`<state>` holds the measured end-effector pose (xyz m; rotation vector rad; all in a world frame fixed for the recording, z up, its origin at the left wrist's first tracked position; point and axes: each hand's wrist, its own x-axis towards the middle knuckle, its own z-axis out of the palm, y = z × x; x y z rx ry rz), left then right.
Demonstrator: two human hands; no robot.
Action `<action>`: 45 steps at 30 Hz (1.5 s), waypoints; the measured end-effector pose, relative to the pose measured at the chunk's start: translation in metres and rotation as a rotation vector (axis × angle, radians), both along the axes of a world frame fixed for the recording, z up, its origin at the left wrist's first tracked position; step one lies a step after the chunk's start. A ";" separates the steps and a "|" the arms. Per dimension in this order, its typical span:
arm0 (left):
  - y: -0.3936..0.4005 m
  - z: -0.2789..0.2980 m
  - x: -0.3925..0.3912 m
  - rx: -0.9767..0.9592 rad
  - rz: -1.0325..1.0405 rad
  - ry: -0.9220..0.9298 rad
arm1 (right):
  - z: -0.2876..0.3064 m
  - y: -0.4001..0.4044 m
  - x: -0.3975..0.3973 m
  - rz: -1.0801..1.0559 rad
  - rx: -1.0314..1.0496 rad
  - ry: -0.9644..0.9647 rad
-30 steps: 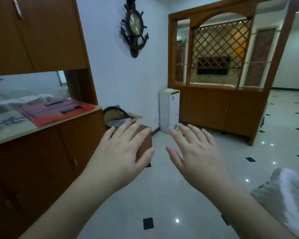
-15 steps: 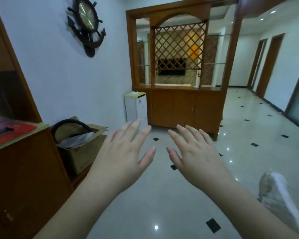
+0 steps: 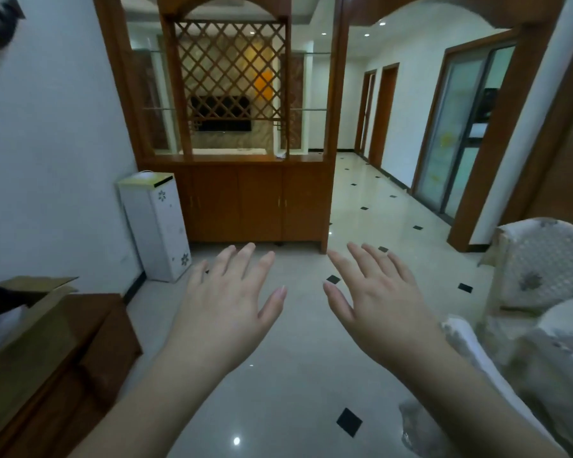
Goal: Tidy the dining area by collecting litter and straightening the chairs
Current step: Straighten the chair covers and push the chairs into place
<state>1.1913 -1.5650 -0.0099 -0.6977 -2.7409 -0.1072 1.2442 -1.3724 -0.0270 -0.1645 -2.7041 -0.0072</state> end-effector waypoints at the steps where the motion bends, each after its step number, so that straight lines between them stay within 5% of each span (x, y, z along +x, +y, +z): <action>1: 0.011 -0.002 -0.018 0.004 -0.018 -0.001 | -0.003 0.009 -0.013 -0.015 -0.001 0.005; 31: 0.322 -0.026 -0.531 0.100 -0.280 -0.025 | -0.009 0.284 -0.466 -0.251 -0.084 -0.084; 45: 0.560 -0.008 -0.658 0.067 -0.628 -0.054 | -0.004 0.475 -0.554 -0.638 0.004 -0.003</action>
